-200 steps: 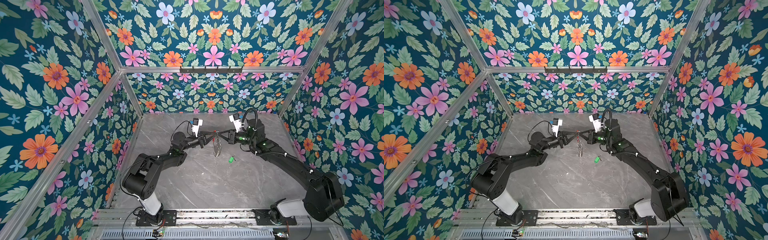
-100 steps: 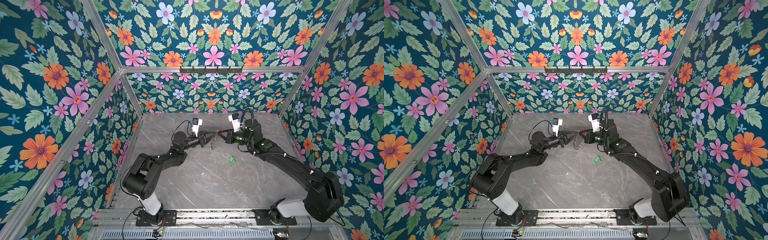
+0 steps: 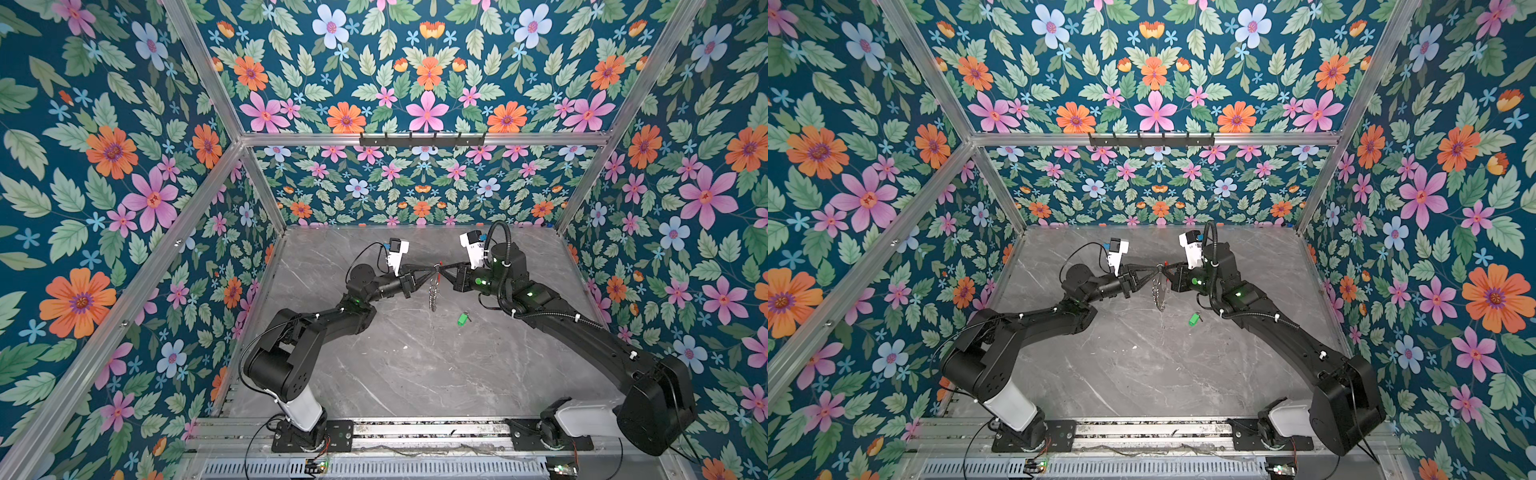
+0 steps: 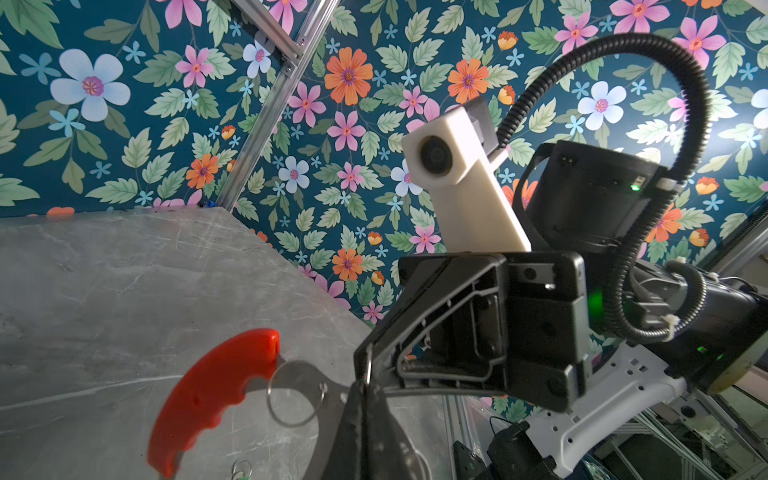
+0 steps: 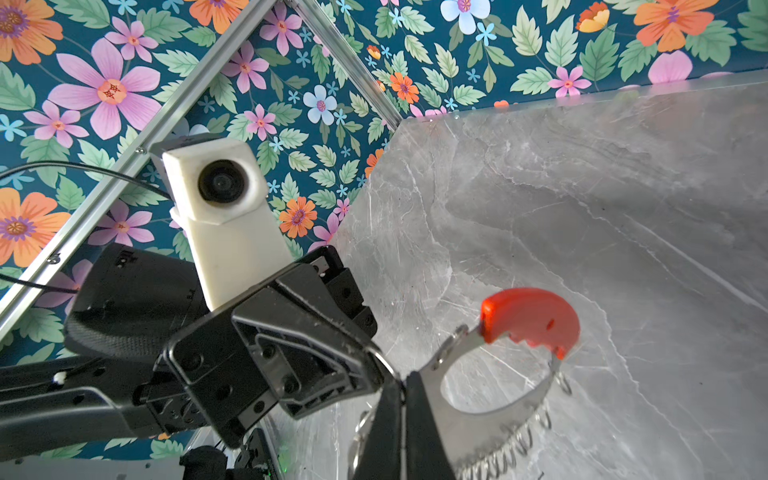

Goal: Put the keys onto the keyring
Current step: 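Release the plate with the right gripper and move it over the green-tagged key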

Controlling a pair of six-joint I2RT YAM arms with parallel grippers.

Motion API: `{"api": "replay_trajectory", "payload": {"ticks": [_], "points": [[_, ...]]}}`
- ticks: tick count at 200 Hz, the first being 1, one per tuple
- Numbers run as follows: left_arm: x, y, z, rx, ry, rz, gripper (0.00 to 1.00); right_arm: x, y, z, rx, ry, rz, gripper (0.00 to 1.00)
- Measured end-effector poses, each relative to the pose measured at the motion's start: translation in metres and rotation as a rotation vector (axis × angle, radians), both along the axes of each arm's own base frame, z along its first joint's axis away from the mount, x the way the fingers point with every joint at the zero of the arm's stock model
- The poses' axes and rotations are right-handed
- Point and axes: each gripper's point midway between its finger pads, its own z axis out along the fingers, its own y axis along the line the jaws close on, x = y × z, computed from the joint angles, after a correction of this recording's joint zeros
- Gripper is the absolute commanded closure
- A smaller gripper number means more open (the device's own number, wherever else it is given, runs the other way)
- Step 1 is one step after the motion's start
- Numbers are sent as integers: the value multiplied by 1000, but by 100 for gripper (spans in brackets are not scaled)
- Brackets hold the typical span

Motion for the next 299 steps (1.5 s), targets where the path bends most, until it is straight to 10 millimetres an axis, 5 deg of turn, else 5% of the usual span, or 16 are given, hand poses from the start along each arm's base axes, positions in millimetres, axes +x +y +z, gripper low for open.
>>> {"api": "replay_trajectory", "payload": {"ticks": [40, 182, 211, 258, 299], "points": [[-4, 4, 4, 0, -16, 0, 100, -1, -17, -9, -23, 0, -48, 84], [-4, 6, -1, 16, -30, 28, 100, -10, -14, -12, -23, 2, -4, 69], [-5, 7, -2, 23, -28, 35, 100, -4, -37, -43, -110, 41, -121, 67], [-7, 8, 1, 29, -52, 39, 100, -14, -88, -130, -259, 228, -315, 64], [-5, 7, -6, 44, -28, 39, 100, -21, -100, -176, -348, 353, -354, 59]]}}
